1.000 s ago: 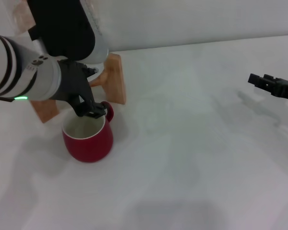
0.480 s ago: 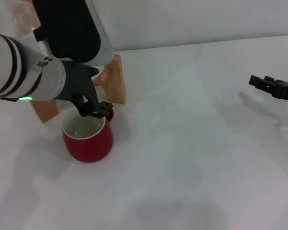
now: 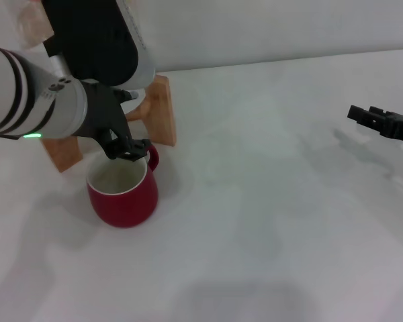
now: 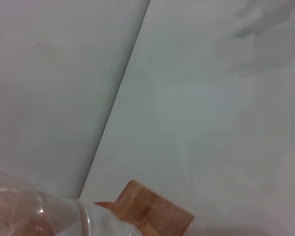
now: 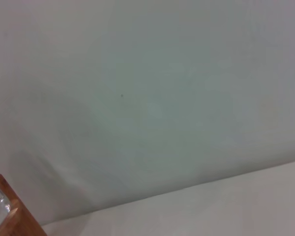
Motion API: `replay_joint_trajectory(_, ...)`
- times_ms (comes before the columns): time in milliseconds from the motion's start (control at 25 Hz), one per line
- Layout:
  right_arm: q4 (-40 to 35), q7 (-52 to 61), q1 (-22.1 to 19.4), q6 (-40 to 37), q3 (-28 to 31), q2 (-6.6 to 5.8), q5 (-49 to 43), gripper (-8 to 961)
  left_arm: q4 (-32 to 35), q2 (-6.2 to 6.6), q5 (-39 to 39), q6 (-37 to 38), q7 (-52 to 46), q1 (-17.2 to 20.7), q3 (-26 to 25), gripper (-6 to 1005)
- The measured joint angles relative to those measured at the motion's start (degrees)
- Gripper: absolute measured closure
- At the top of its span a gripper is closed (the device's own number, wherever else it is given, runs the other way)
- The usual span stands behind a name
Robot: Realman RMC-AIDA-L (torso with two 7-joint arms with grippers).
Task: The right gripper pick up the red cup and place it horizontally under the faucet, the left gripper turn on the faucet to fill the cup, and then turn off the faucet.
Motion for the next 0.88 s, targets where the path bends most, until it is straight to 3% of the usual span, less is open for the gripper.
replay_joint_trajectory(880, 0.0, 0.0, -0.2, 0.6, 0.1, -0.14, 0.0, 361, 2.2, -0.08, 0.2, 0.5, -0.4, 0.3, 1.5, 199)
